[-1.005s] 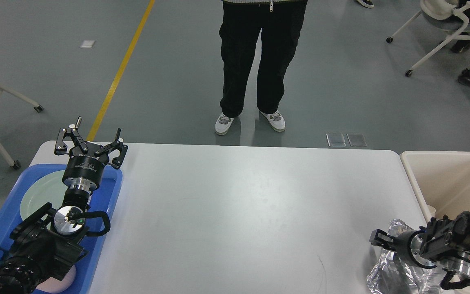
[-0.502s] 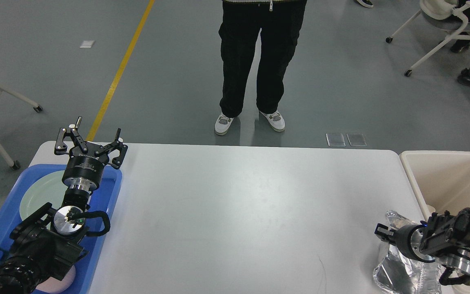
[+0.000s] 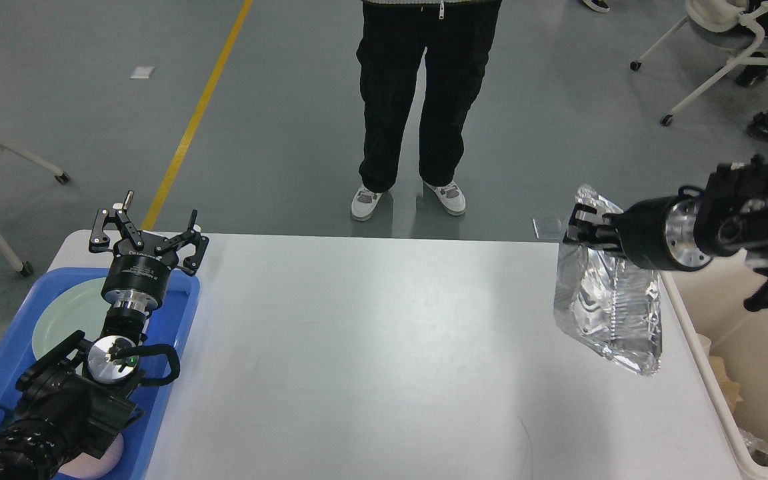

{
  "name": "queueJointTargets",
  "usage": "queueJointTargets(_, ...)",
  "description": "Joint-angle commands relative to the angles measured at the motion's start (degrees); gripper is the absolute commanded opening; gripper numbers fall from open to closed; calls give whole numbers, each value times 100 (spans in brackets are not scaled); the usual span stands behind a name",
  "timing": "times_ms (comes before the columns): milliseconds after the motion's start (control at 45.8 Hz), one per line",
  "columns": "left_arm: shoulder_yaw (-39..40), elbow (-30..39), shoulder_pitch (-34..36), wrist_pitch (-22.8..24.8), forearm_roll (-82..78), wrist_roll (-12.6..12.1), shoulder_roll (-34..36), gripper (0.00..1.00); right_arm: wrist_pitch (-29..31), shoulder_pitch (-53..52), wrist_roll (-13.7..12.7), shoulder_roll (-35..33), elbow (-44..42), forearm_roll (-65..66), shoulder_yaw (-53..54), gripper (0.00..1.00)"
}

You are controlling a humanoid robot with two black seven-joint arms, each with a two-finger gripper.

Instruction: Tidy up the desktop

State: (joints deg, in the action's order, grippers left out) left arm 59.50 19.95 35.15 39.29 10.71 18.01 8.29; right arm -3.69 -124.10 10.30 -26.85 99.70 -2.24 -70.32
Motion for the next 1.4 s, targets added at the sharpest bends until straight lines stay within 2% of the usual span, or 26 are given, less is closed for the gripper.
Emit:
queueJointTargets(0, 0, 0, 0, 0, 1, 0, 6, 97, 263, -457, -2, 294, 23, 5, 0, 0)
queueJointTargets(175, 0, 0, 0, 9, 1, 0, -2, 97, 237, -142, -11, 268, -64, 5, -70, 0)
queueJointTargets(262, 0, 0, 0, 0, 1, 0, -2, 97, 193, 482, -11, 206, -555, 5, -228, 0)
queueJointTargets(371, 0, 0, 0, 0, 1, 0, 6, 97, 184, 1711, -11, 13, -1828, 31, -386, 0)
queueJointTargets(568, 0, 0, 0, 0, 1, 0, 6, 97, 140, 4032, -2, -277, -4720, -21, -246, 0)
queueJointTargets(852, 0, 0, 0, 0, 1, 0, -2, 97, -282, 6897, -28, -181, -8069, -22, 97, 0)
queueJointTargets(874, 0, 0, 0, 0, 1, 0, 6, 97, -264, 7082, -46, -120, -8315, -31, 123, 2)
queueJointTargets(896, 0, 0, 0, 0, 1, 0, -2, 97, -229, 7249, -55, -49, -8544, -48, 167, 37)
queueJointTargets(917, 0, 0, 0, 0, 1, 0, -2, 97, -229, 7408, -72, 47, -8763, -83, 211, 99)
queueJointTargets(939, 0, 0, 0, 0, 1, 0, -2, 97, -212, 7548, -81, 126, -8887, -127, 237, 100)
queueJointTargets(961, 0, 0, 0, 0, 1, 0, -2, 97, -211, 7663, -81, 188, -9011, -179, 272, 94)
queueJointTargets(983, 0, 0, 0, 0, 1, 0, -2, 97, -211, 7751, -81, 241, -9116, -241, 299, 100)
queueJointTargets(1376, 0, 0, 0, 0, 1, 0, 6, 97, -273, 7849, -81, 408, -9214, -444, 405, 100)
